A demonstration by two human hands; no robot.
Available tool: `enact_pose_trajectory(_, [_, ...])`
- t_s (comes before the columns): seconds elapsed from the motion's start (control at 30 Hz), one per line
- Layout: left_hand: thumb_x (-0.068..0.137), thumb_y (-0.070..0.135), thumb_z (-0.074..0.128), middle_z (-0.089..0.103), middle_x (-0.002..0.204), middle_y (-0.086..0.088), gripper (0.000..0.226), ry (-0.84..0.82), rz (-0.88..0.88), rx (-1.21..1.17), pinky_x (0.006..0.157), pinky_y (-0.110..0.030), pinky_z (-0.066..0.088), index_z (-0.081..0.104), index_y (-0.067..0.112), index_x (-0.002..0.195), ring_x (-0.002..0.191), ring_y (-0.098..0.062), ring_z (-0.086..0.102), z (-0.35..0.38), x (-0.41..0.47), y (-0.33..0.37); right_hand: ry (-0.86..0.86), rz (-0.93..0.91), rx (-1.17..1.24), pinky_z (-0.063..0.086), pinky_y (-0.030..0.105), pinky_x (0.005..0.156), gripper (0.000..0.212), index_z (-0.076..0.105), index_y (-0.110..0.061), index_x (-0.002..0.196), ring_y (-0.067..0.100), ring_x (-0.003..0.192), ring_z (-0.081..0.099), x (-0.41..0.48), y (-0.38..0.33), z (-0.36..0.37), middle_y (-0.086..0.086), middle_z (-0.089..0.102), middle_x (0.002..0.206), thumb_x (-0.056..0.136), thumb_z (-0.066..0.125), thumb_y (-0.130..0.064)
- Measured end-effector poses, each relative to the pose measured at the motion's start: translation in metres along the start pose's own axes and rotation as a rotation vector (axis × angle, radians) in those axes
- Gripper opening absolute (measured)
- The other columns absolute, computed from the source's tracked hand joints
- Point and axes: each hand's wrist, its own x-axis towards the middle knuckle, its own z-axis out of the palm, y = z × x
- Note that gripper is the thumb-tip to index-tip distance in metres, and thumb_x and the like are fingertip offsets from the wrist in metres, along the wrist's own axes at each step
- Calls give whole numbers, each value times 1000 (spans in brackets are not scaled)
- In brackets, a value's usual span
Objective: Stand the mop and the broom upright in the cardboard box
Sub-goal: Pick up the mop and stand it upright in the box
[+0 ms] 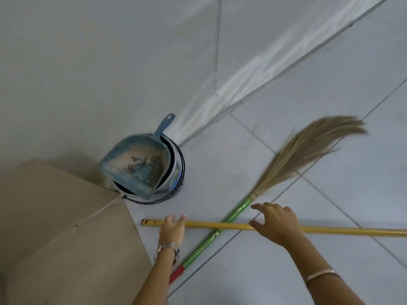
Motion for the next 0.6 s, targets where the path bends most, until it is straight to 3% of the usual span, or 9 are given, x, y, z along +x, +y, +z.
enact_pose_trajectory(0.17, [84,36,64,58,121,-23,53,-62,-251,-306,97,-45,42,55,-6,116,114,-41,53,44,80,-55,-151,-4,-60,42,36,95,56,37,-29,136,21,115,54,51,13,104,-3,57,128,86,47,-53])
enact_pose_trajectory(0.23, [76,40,68,57,102,-17,49,-95,-328,-442,86,-45,44,58,0,101,102,-37,55,57,101,-71,-211,-1,-79,41,38,99,60,31,-29,139,24,120,49,68,14,135,-1,50,135,87,46,-53])
enact_pose_trajectory(0.3, [83,38,64,50,109,-13,52,-120,-427,-583,86,-45,44,49,4,120,106,-35,52,72,117,-84,-246,-1,-98,39,39,101,62,27,-29,140,26,122,47,85,17,159,1,46,139,87,46,-53])
enact_pose_trajectory(0.37, [87,29,61,50,120,-16,58,-125,-459,-741,95,-43,42,38,3,134,110,-33,52,84,133,-90,-258,-9,-114,39,40,100,59,29,-29,139,27,121,48,96,18,170,2,48,136,88,47,-51])
enact_pose_trajectory(0.47, [90,19,57,40,142,-19,51,-124,-443,-963,103,-44,36,39,6,136,129,-33,42,100,150,-88,-263,-8,-118,40,39,97,50,36,-30,135,25,116,51,111,21,185,1,54,130,89,46,-46])
enact_pose_trajectory(0.6, [93,15,51,38,141,-21,45,-93,-478,-1125,103,-49,37,36,3,134,129,-36,40,106,156,-83,-320,-1,-97,44,35,88,35,47,-31,125,24,104,57,116,24,188,0,59,116,91,45,-42])
